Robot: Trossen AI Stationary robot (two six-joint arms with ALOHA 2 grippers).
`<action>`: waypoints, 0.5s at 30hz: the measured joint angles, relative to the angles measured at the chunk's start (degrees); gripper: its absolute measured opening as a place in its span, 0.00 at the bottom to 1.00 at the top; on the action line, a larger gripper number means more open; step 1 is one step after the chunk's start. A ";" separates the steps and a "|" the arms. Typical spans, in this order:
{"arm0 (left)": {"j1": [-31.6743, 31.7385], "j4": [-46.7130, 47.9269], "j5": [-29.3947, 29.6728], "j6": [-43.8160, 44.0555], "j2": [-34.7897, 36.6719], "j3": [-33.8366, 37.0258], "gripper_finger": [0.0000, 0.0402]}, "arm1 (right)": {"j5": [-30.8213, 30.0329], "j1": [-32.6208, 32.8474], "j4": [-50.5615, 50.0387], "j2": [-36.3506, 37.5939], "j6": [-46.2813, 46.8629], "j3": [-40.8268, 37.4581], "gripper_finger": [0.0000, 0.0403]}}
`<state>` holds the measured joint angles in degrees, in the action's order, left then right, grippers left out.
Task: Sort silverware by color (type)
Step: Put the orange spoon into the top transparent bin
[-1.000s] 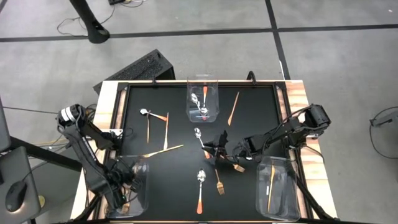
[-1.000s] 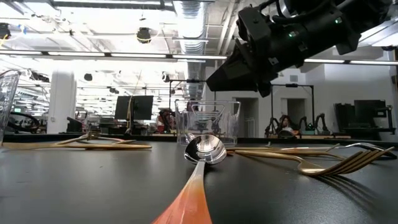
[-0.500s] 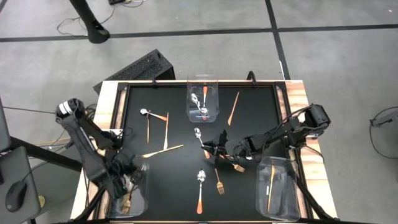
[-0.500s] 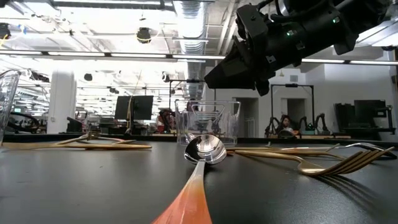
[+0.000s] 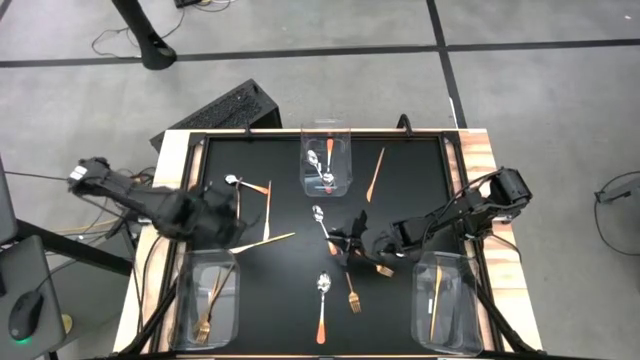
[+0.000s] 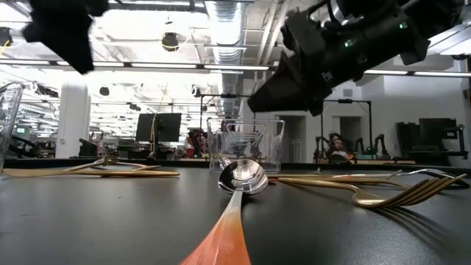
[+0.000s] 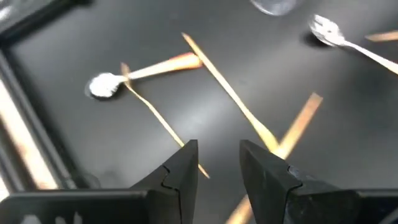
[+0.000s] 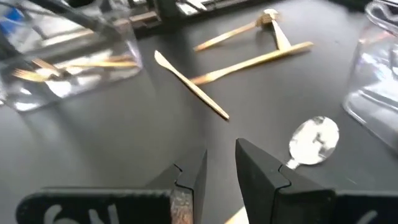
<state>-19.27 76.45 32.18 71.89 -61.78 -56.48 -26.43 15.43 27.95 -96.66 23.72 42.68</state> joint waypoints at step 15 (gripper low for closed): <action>26.81 -21.31 -16.76 -19.14 -0.06 19.50 0.26 | -14.24 4.34 -10.94 10.16 -1.22 0.00 0.26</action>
<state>7.54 55.13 15.42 52.75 -61.84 -36.97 -40.66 19.76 17.01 -86.50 22.49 42.67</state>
